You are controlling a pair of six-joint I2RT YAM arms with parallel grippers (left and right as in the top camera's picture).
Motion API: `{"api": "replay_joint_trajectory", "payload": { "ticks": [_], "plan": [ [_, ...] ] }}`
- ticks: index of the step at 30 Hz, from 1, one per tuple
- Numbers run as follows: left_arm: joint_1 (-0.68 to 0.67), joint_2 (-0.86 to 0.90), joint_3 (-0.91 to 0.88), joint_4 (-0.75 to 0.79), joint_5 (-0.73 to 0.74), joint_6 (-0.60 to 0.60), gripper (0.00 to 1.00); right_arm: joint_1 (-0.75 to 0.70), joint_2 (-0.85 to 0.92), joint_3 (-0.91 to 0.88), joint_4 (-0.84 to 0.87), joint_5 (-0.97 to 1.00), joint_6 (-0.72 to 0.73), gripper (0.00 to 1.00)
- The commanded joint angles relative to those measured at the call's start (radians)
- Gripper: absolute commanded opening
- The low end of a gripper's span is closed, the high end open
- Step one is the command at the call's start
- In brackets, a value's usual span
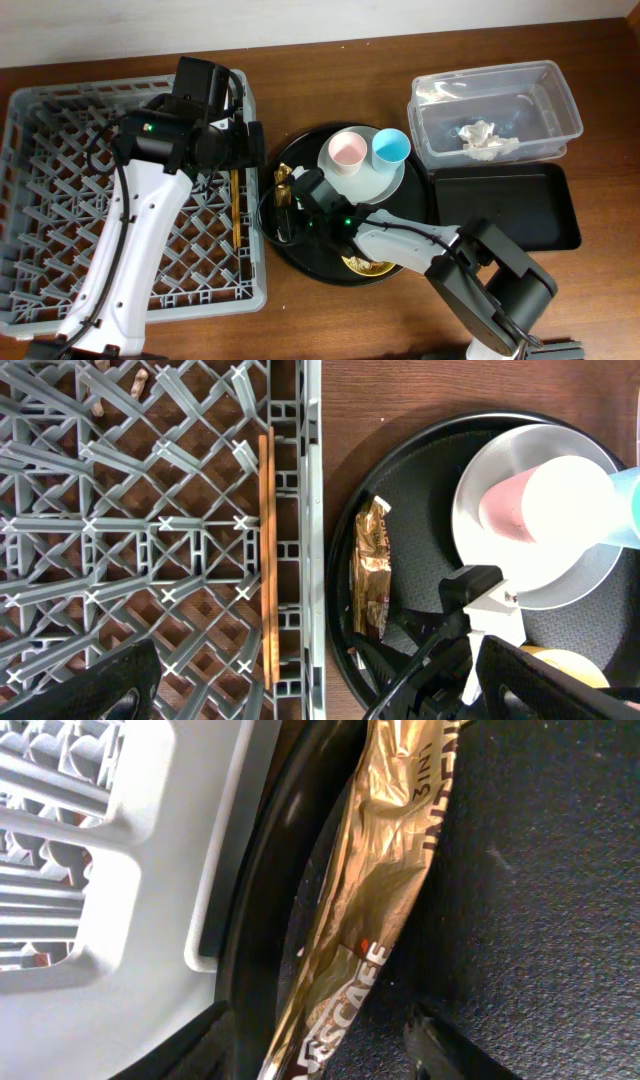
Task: Sort waste into correct bins and load items into the dishwasher rack
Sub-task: 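Carry the sachet with the right gripper and drop it in the clear box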
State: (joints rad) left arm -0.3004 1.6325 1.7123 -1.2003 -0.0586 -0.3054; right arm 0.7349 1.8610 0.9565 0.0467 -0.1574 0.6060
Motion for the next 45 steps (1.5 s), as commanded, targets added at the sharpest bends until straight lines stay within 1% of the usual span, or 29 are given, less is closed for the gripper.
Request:
{"api": "replay_joint_trajectory", "payload": {
  "ticks": [1,2,3,5,7,8,9,10,13,14,15,17,19,21,24,25,28,29,31,34,35,36,37,38,39,41,42,43,45],
  "plan": [
    [0.002,-0.002,0.009,0.002,0.003,0.005,0.99,0.012,0.012,0.001,0.002,0.016,0.005,0.44],
    [0.002,-0.002,0.009,0.002,0.003,0.005,0.99,0.012,0.012,0.001,-0.005,0.017,0.005,0.35],
    [0.002,-0.002,0.009,0.002,0.003,0.005,0.99,0.012,0.012,0.001,-0.009,0.017,0.005,0.33],
    [0.002,-0.002,0.009,0.002,0.003,0.005,0.99,0.012,0.012,0.001,-0.013,0.016,0.005,0.22],
    [0.002,-0.002,0.009,0.002,0.003,0.005,0.99,0.012,0.012,0.001,-0.016,0.016,0.005,0.22],
    [0.002,-0.002,0.009,0.002,0.003,0.005,0.99,0.012,0.012,0.001,-0.015,0.017,0.005,0.23],
    [0.002,-0.002,0.009,0.002,0.003,0.005,0.99,0.012,0.016,0.001,-0.015,0.028,0.006,0.27],
    [0.002,-0.002,0.009,0.002,0.003,0.005,0.99,0.012,0.025,0.001,-0.015,0.039,0.023,0.28],
    [0.002,-0.002,0.009,0.002,0.003,0.005,0.99,0.012,0.049,0.001,-0.015,0.038,0.058,0.27],
    [0.002,-0.002,0.009,0.002,0.003,0.005,0.99,0.010,0.049,0.002,-0.010,0.039,0.058,0.13],
    [0.002,-0.002,0.009,0.002,0.003,0.005,0.99,0.010,0.049,0.003,-0.003,0.039,0.058,0.04],
    [0.002,-0.002,0.009,0.002,0.003,0.005,0.99,-0.005,0.021,0.011,-0.003,0.035,0.057,0.04],
    [0.002,-0.002,0.009,0.002,0.003,0.005,0.99,-0.052,-0.057,0.012,-0.006,0.022,0.057,0.04],
    [0.002,-0.002,0.009,0.002,0.003,0.005,0.99,-0.142,-0.190,0.012,-0.016,-0.051,0.057,0.04],
    [0.002,-0.002,0.009,0.002,0.003,0.005,0.99,-0.327,-0.385,0.012,-0.107,-0.067,0.057,0.04],
    [0.002,-0.002,0.009,0.002,0.003,0.005,0.99,-0.432,-0.460,0.012,-0.146,-0.067,0.057,0.04],
    [0.002,-0.002,0.009,0.002,0.003,0.005,0.99,-0.677,-0.505,0.012,-0.164,-0.067,0.058,0.04],
    [0.002,-0.002,0.009,0.002,0.003,0.005,0.99,-0.778,-0.492,0.012,-0.171,-0.059,0.058,0.04],
    [0.002,-0.002,0.009,0.002,0.003,0.005,0.99,-0.916,-0.435,0.012,-0.171,-0.013,0.058,0.04],
    [0.002,-0.002,0.009,0.002,0.003,0.005,0.99,-1.010,-0.347,0.012,-0.126,0.014,0.058,0.08],
    [0.002,-0.002,0.009,0.002,0.003,0.005,0.99,-1.034,-0.311,0.012,-0.097,0.011,0.058,0.17],
    [0.002,-0.002,0.009,0.002,0.003,0.005,0.99,-1.045,-0.292,0.012,-0.077,0.011,0.057,0.28],
    [0.002,-0.002,0.009,0.002,0.003,0.005,0.99,-1.054,-0.286,0.012,-0.061,0.007,0.034,0.47],
    [0.002,-0.002,0.009,0.002,0.003,0.005,0.99,-1.061,-0.293,0.013,-0.057,-0.012,0.007,0.70],
    [0.002,-0.002,0.009,0.002,0.003,0.005,0.99,-1.071,-0.310,0.015,-0.058,-0.059,-0.007,0.80],
    [0.002,-0.002,0.009,0.002,0.003,0.005,0.99,-1.107,-0.388,0.016,-0.058,-0.297,-0.007,0.80],
    [0.002,-0.002,0.009,0.002,0.003,0.005,0.99,-1.115,-0.438,0.017,-0.084,-0.381,-0.007,0.80],
    [0.002,-0.002,0.009,0.002,0.003,0.005,0.99,-1.115,-0.486,0.018,-0.148,-0.433,-0.026,0.80],
    [0.002,-0.002,0.009,0.002,0.003,0.005,0.99,-1.100,-0.590,0.018,-0.324,-0.475,-0.125,0.79]
  ]
}}
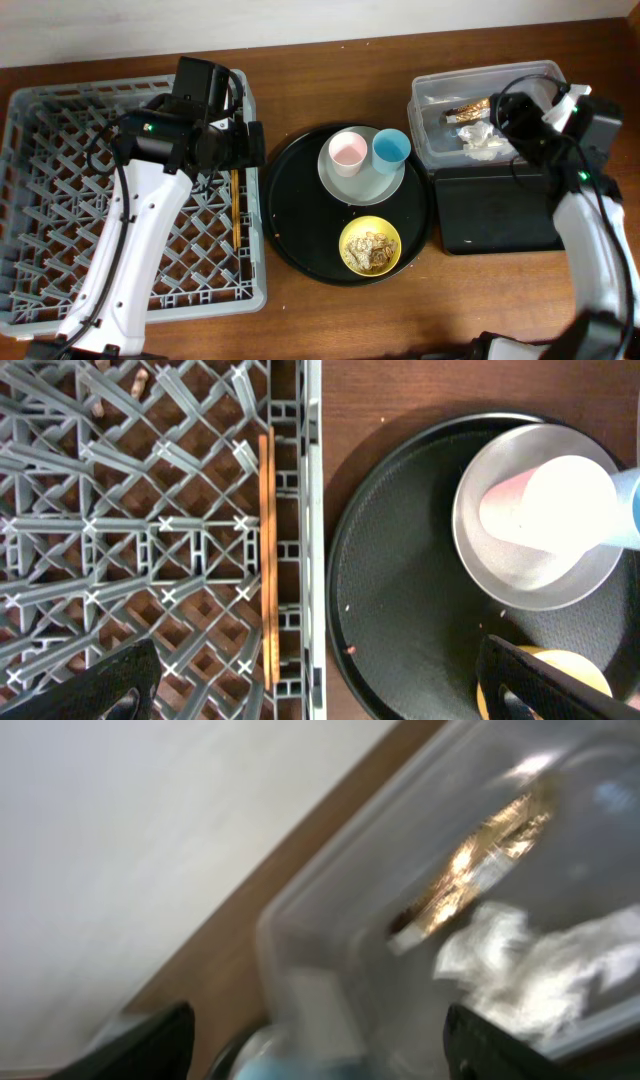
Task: Sort waste into correct bins and load items into the dishwasher rack
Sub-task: 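Carry the sachet with the right gripper and drop it in the clear box, then grasp the rim of the yellow bowl with the right gripper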
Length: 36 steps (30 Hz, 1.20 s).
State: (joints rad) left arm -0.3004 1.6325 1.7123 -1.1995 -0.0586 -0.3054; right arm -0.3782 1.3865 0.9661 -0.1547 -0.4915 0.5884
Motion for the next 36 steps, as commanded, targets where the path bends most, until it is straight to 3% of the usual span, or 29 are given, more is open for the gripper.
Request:
{"api": "replay_joint_trajectory", "payload": {
  "ticks": [1,4,8,9,15,16,17,21,22,23,28,29,31,32,33,34,36],
  "plan": [
    [0.002,-0.002,0.009,0.001,0.003,0.005,0.99,0.029,-0.167,0.009,-0.233,-0.140,-0.172,0.77],
    [0.002,-0.002,0.009,0.001,0.003,0.005,0.99,0.151,-0.309,0.010,-0.592,-0.006,-0.325,0.75],
    [0.002,-0.002,0.009,0.001,0.003,0.005,0.99,0.407,-0.335,0.009,-0.829,0.133,-0.424,0.75],
    [0.002,-0.002,0.009,0.001,0.003,0.005,0.99,0.523,-0.323,0.009,-0.859,0.209,-0.423,0.70],
    [0.002,-0.002,0.009,0.001,0.003,0.005,0.99,0.860,-0.217,0.005,-0.859,0.371,-0.351,0.65],
    [0.002,-0.002,0.009,0.001,0.003,0.005,0.99,0.896,-0.193,0.005,-0.855,0.371,-0.352,0.72],
    [0.002,-0.002,0.009,0.001,0.003,0.005,0.99,0.942,-0.148,0.005,-0.839,0.368,-0.343,0.99],
    [0.002,-0.002,0.009,0.001,0.003,0.005,0.99,0.967,-0.045,0.005,-0.808,0.366,-0.344,0.99],
    [0.002,-0.002,0.009,0.001,0.003,0.005,0.99,0.967,-0.018,0.005,-0.802,0.372,-0.342,0.82],
    [0.002,-0.002,0.009,0.001,0.003,0.005,0.99,0.967,0.002,0.005,-0.792,0.374,-0.340,0.76],
    [0.002,-0.002,0.009,0.001,0.003,0.005,0.99,0.967,0.059,0.005,-0.764,0.556,-0.187,0.73],
    [0.002,-0.002,0.009,0.001,0.003,0.005,0.99,0.967,0.059,0.005,-0.760,0.553,-0.187,0.99],
    [0.002,-0.002,0.009,0.001,0.003,0.005,0.99,0.967,0.059,0.005,-0.760,0.544,-0.188,0.99],
    [0.002,-0.002,0.009,0.001,0.003,0.005,0.99,0.967,0.059,0.005,-0.761,0.541,-0.187,0.93],
    [0.002,-0.002,0.009,0.001,0.003,0.005,0.99,0.967,0.059,0.005,-0.756,0.528,-0.187,0.49],
    [0.002,-0.002,0.009,0.001,0.003,0.005,0.99,0.967,0.059,0.005,-0.736,0.491,-0.186,0.28],
    [0.002,-0.002,0.009,0.001,0.003,0.005,0.99,0.968,0.060,0.005,-0.677,0.402,-0.186,0.25]
  ]
}}
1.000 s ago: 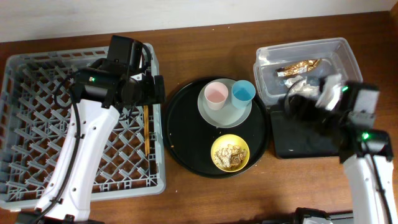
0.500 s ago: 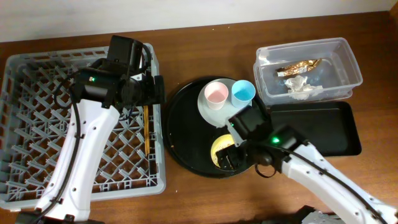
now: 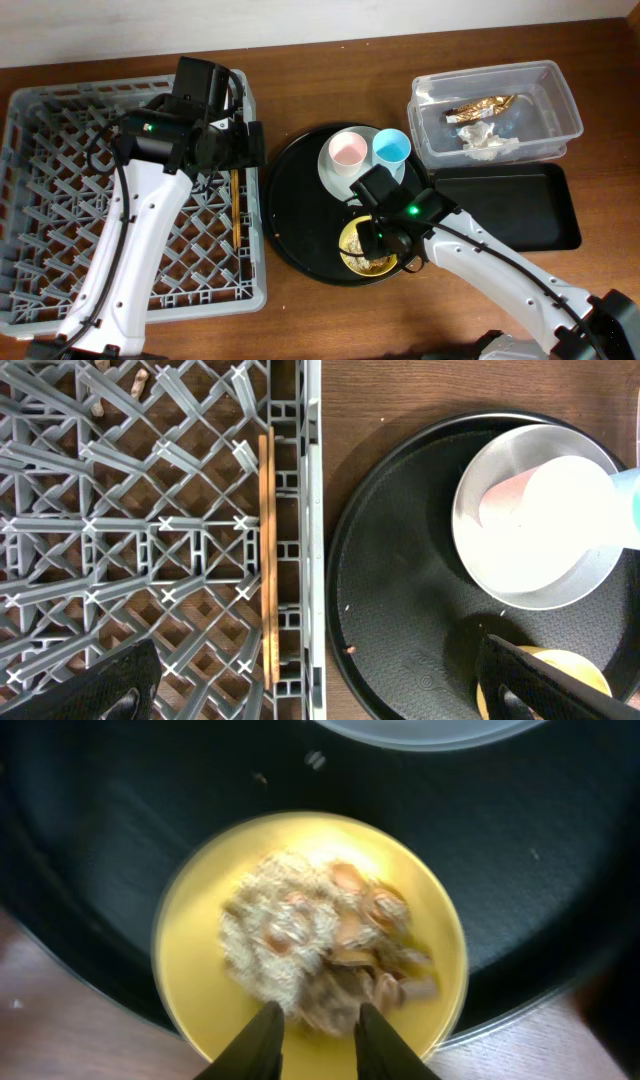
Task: Sort waste into correct bins and load items into the dishwasher rack
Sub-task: 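Grasp the rim of the yellow bowl with the right gripper, then lift the yellow bowl and tip its scraps onto the black flat tray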
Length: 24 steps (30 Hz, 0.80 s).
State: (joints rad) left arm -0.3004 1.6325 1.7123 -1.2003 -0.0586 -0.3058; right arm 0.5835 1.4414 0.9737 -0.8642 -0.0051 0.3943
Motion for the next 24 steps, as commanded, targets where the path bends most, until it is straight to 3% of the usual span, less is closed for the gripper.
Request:
{"api": "replay_joint_trajectory", "payload": {
  "ticks": [1,6,9,17,19,21,24],
  "plan": [
    [0.002,-0.002,0.009,0.002,0.003,0.005,0.99,0.020,0.005,-0.003,0.042,-0.091,0.008,0.25],
    [0.002,-0.002,0.009,0.002,0.003,0.005,0.99,0.123,0.005,-0.005,0.056,-0.085,0.008,0.30],
    [0.002,-0.002,0.009,0.002,0.003,0.005,0.99,0.192,0.019,-0.005,0.066,0.030,0.008,0.31],
    [0.002,-0.002,0.009,0.002,0.003,0.005,0.99,0.202,0.165,-0.005,0.138,0.043,0.008,0.31],
    [0.002,-0.002,0.009,0.002,0.003,0.005,0.99,0.202,0.203,-0.005,0.138,0.038,0.008,0.27],
    [0.002,-0.002,0.009,0.002,0.003,0.005,0.99,0.202,0.210,-0.005,0.127,0.036,0.012,0.14],
    [0.002,-0.002,0.009,0.002,0.003,0.005,0.99,0.202,0.209,-0.005,0.119,0.035,0.012,0.09]
  ]
}}
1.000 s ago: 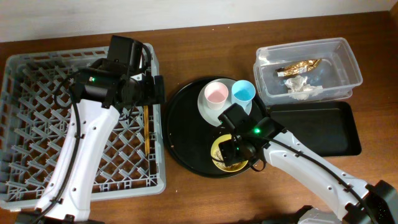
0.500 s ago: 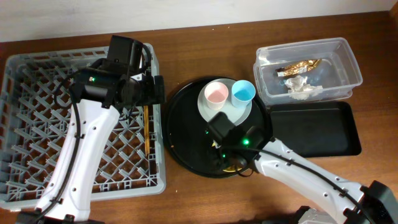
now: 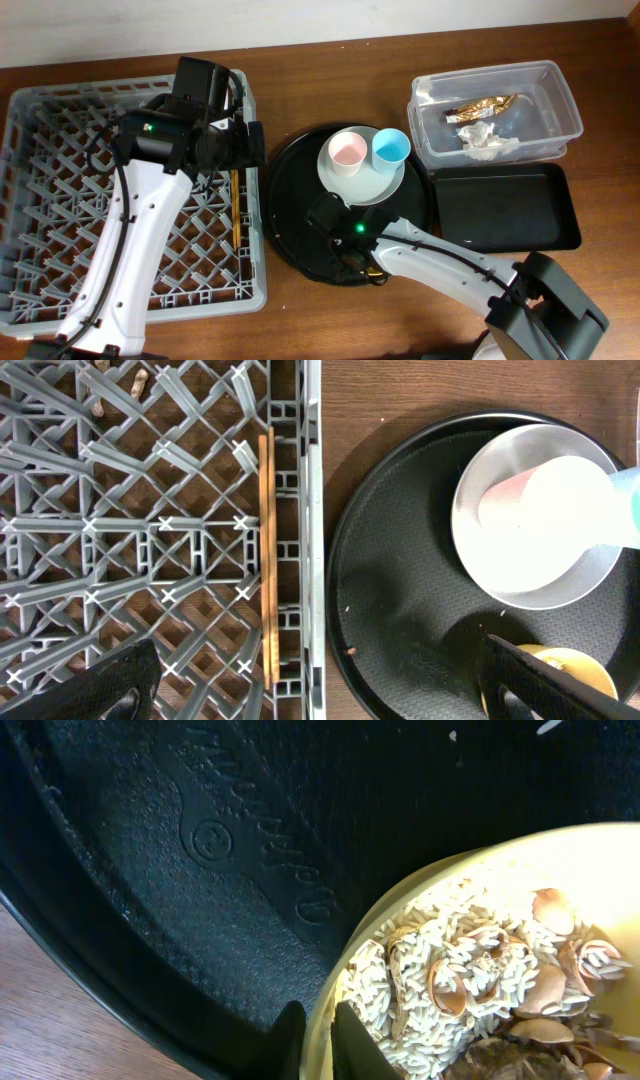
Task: Sort waste into correct bins and load items into the dishwasher rack
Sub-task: 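Lift the yellow bowl and tip its scraps onto the black flat tray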
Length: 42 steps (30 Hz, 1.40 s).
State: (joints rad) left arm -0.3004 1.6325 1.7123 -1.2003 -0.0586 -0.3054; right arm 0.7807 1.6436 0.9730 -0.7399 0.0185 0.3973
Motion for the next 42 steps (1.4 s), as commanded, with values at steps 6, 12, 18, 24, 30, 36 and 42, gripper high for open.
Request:
{"api": "replay_joint_trajectory", "payload": {
  "ticks": [6,12,18,24,30,36,42],
  "plan": [
    [0.002,-0.002,0.009,0.002,0.003,0.005,0.99,0.003,-0.034,0.084,-0.098,0.021,0.000,0.04],
    [0.002,-0.002,0.009,0.002,0.003,0.005,0.99,-0.154,-0.136,0.348,-0.328,0.006,0.000,0.04],
    [0.002,-0.002,0.009,0.002,0.003,0.005,0.99,-0.589,-0.164,0.353,-0.387,-0.177,-0.125,0.04],
    [0.002,-0.002,0.009,0.002,0.003,0.005,0.99,-1.115,-0.164,0.337,-0.385,-0.579,-0.351,0.04],
    [0.002,-0.002,0.009,0.002,0.003,0.005,0.99,-1.407,-0.163,0.127,-0.191,-0.916,-0.424,0.04],
    [0.002,-0.002,0.009,0.002,0.003,0.005,0.99,-1.579,-0.163,-0.110,0.066,-1.260,-0.424,0.04],
    [0.002,-0.002,0.009,0.002,0.003,0.005,0.99,-1.647,-0.140,-0.201,0.272,-1.511,-0.423,0.04]
  ]
}}
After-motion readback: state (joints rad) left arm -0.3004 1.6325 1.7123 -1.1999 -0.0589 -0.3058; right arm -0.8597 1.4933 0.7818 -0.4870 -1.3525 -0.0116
